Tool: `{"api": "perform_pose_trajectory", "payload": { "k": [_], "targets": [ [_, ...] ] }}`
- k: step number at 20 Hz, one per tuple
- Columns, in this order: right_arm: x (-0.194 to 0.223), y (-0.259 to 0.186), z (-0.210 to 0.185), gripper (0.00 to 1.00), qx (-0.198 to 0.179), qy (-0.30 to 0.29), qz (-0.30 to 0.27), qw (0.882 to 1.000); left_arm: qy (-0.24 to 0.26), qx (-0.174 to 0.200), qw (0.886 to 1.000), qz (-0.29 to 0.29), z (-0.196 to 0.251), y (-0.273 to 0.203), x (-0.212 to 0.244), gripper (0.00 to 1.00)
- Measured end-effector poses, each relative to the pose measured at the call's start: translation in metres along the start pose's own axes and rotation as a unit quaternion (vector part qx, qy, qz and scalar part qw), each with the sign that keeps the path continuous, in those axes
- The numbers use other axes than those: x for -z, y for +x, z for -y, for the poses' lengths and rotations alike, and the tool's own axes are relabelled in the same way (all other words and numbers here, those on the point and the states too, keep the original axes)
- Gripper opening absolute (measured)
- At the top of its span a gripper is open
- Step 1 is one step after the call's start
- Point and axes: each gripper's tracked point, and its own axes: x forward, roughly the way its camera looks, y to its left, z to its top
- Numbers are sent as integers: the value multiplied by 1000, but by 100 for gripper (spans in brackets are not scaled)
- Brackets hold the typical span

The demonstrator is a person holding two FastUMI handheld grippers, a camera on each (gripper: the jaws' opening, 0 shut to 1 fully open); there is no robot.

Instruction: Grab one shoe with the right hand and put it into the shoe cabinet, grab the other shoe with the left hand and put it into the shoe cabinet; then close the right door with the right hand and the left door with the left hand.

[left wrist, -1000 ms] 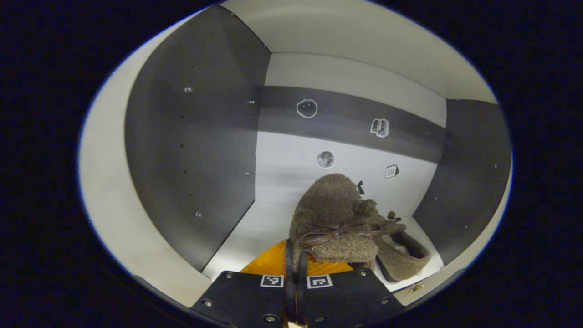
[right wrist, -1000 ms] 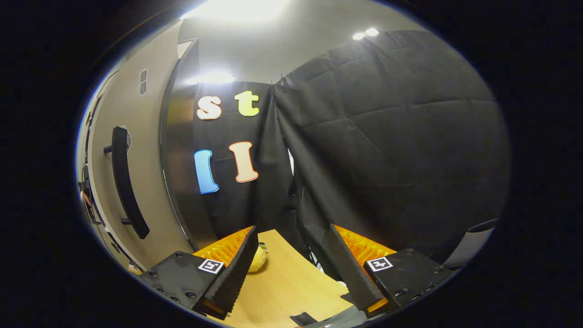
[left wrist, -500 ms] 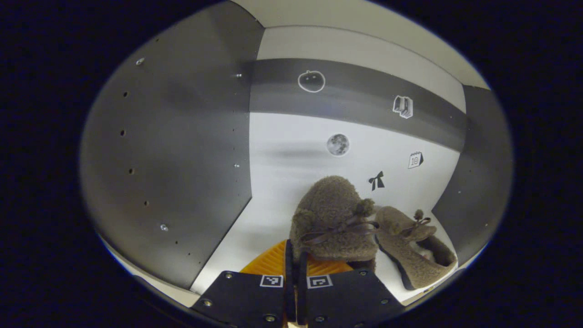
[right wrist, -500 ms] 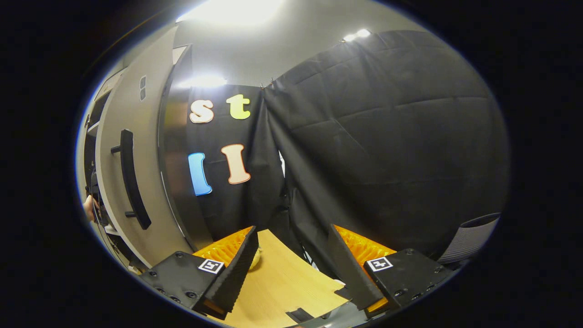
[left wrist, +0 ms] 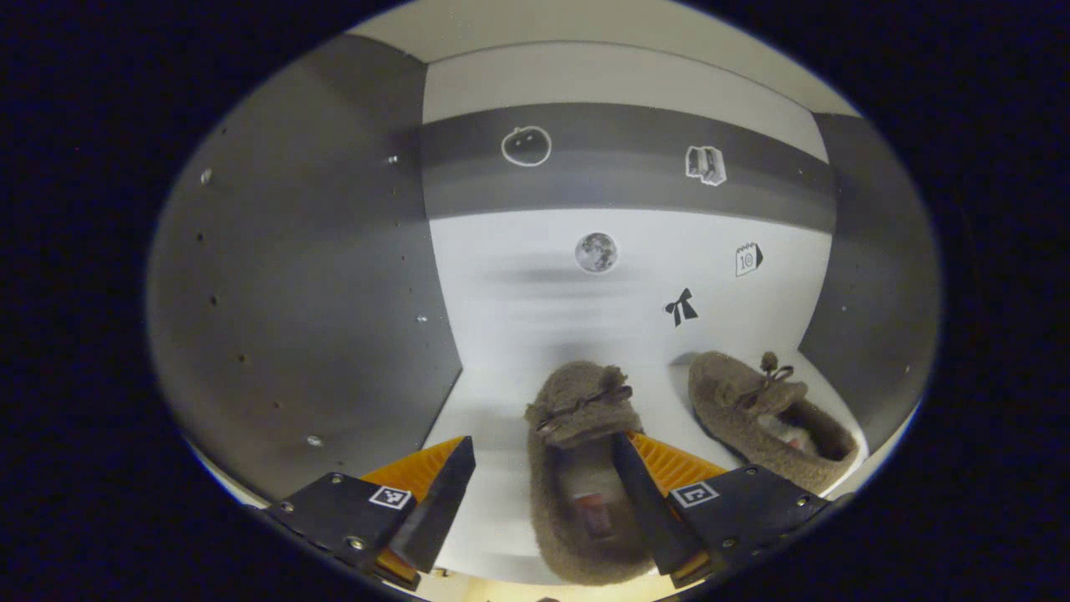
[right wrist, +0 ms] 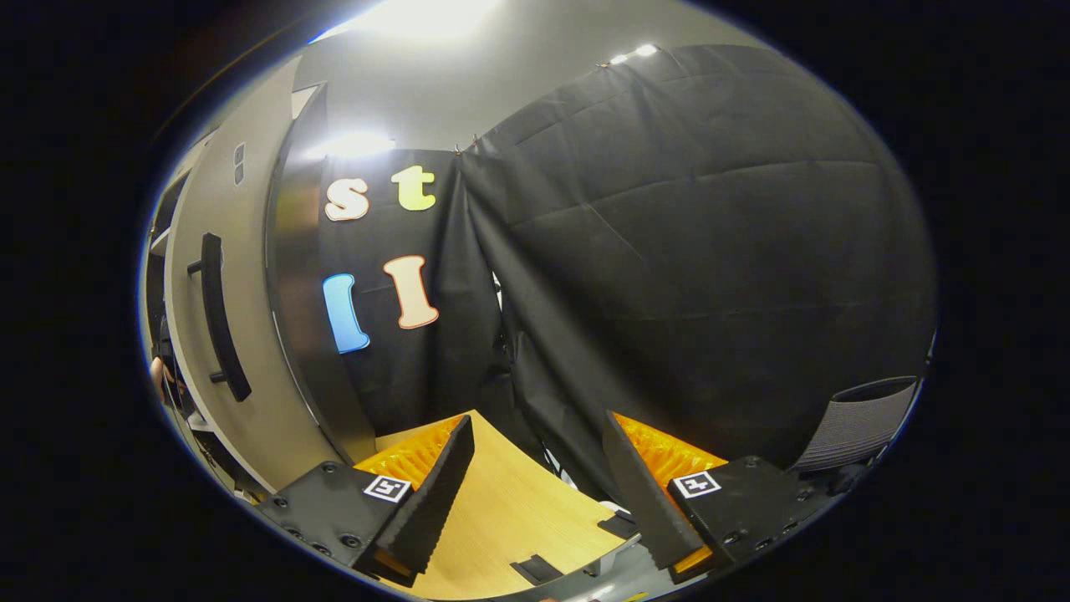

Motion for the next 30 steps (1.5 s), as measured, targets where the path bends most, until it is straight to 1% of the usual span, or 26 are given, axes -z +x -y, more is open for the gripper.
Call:
{"api": "perform_pose_trajectory", "payload": {
  "k": [1, 2, 7, 9, 10, 11, 13, 16, 18, 20, 22, 23, 25, 26, 27, 28, 29, 30],
  "targets": [
    [-2, 3, -3, 98, -6, -2, 2, 1000, 4, 1, 1000, 7, 2, -8, -1, 100],
    [-5, 7, -7, 98, -15, -4, 3, 1000, 2, 8, 1000, 17, 5, -20, -4, 95],
    [-17, 27, -36, 98, -68, -1, 1, 998, -5, 31, 995, 89, 15, -96, -29, 94],
    [-23, 38, -49, 98, -91, 2, 0, 996, -13, 39, 992, 117, 20, -129, -35, 95],
    [-27, 44, -55, 98, -102, 2, -1, 995, -18, 41, 990, 131, 22, -146, -36, 100],
    [-29, 50, -61, 98, -113, 3, -2, 994, -20, 42, 988, 145, 23, -165, -35, 100],
    [-33, 63, -74, 98, -141, 11, -7, 990, -34, 29, 984, 171, 18, -197, -28, 100],
    [-44, 83, -89, 98, -175, 19, -10, 984, -68, 5, 976, 205, 7, -243, -9, 100],
    [-52, 93, -101, 98, -197, 19, -6, 980, -69, -23, 971, 227, -5, -275, 5, 100],
    [-61, 99, -114, 98, -219, 14, -5, 976, -56, -60, 969, 234, -11, -314, 24, 100],
    [-74, 99, -125, 98, -232, 13, 6, 973, -52, -74, 969, 231, -11, -342, 40, 100],
    [-82, 100, -130, 98, -235, 12, 14, 972, -59, -75, 969, 227, -14, -349, 54, 95],
    [-88, 95, -139, 98, -236, 3, 23, 971, -79, -73, 971, 215, -20, -359, 73, 94],
    [-89, 90, -144, 98, -239, -1, 23, 971, -80, -70, 972, 210, -19, -365, 81, 94],
    [-91, 82, -151, 98, -244, -4, 22, 970, -77, -68, 973, 205, -17, -373, 90, 97],
    [-91, 75, -154, 98, -244, -8, 20, 969, -75, -66, 975, 197, -16, -375, 96, 95],
    [-91, 69, -155, 98, -240, -14, 21, 970, -76, -59, 977, 190, -16, -377, 101, 100],
    [-89, 62, -155, 98, -235, -22, 23, 971, -81, -45, 978, 185, -13, -378, 105, 88]
  ]
}}
